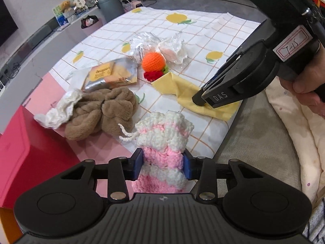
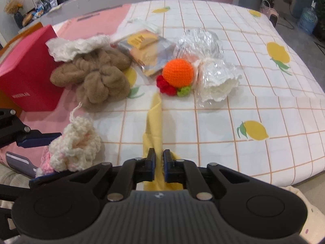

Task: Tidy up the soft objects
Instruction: 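Carry the yellow cloth with the right tool into the orange box and release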

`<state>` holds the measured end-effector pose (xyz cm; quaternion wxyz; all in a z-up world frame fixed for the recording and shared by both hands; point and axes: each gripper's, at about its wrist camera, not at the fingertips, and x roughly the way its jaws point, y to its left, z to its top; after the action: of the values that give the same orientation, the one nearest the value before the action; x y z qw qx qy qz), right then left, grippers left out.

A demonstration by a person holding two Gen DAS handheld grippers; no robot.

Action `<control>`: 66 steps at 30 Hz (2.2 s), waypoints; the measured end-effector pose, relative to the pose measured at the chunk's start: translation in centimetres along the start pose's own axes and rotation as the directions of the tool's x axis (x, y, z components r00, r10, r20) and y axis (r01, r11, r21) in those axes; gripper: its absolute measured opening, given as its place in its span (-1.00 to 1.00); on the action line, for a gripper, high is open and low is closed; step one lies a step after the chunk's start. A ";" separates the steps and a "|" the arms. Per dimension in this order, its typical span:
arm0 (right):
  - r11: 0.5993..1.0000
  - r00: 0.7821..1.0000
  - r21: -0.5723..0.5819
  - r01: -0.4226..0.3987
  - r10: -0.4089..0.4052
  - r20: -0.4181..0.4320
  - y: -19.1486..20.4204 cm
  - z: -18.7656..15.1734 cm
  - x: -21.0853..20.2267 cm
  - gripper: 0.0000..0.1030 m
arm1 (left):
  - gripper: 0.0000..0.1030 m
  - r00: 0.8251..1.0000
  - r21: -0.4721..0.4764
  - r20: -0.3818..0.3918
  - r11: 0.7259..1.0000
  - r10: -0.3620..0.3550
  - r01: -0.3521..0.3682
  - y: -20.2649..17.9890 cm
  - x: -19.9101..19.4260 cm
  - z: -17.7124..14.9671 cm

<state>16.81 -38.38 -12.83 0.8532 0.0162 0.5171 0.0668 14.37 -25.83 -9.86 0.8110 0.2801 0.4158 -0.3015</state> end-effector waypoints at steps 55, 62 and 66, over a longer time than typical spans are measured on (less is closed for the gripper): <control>0.922 0.987 -0.365 -0.132 0.155 0.035 36.6 7.7 -1.2 -0.86 | -0.12 0.884 -0.567 0.110 0.759 0.455 -0.320 23.8 -15.9 -18.2; 0.791 0.993 -0.604 0.099 -0.115 0.013 38.2 7.2 4.0 -0.92 | -0.12 0.878 -0.553 0.122 0.767 0.462 -0.326 25.0 -16.1 -19.4; 0.724 0.983 -0.676 0.139 -0.186 0.004 38.7 7.7 5.2 -0.90 | -0.12 0.886 -0.571 0.117 0.760 0.449 -0.310 25.4 -16.0 -19.7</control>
<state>22.25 0.98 -10.11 0.7867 -0.3404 0.4845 0.1746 15.21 8.94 -0.95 0.9458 0.0810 0.3128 -0.0335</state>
